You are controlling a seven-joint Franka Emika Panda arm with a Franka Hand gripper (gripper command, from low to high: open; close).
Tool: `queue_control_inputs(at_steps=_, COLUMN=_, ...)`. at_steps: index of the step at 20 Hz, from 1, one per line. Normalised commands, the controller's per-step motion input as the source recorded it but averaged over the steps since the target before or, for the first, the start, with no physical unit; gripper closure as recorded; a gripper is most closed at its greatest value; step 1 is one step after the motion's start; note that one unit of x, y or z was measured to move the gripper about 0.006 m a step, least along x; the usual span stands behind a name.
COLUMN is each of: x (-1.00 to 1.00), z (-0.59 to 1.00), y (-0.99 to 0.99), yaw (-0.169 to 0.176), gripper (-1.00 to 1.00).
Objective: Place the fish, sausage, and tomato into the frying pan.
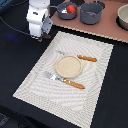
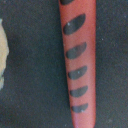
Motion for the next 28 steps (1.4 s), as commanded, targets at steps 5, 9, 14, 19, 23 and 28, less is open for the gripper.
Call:
queue_control_inputs(at_steps=5, x=-0.25, z=-0.31, y=0.0, yaw=0.023, gripper=1.0)
queue_control_inputs(at_steps=9, x=-0.27, z=-0.33, y=0.0, yaw=0.022, gripper=1.0)
queue_control_inputs(at_steps=14, x=-0.27, z=-0.32, y=0.0, yaw=0.021, gripper=1.0)
queue_control_inputs(at_steps=19, x=-0.22, z=-0.22, y=0.0, yaw=0.026, gripper=1.0)
queue_control_inputs(at_steps=23, x=-0.01, z=0.73, y=0.01, yaw=0.035, gripper=1.0)
queue_control_inputs(at_steps=28, x=0.02, z=1.0, y=0.23, yaw=0.035, gripper=1.0)
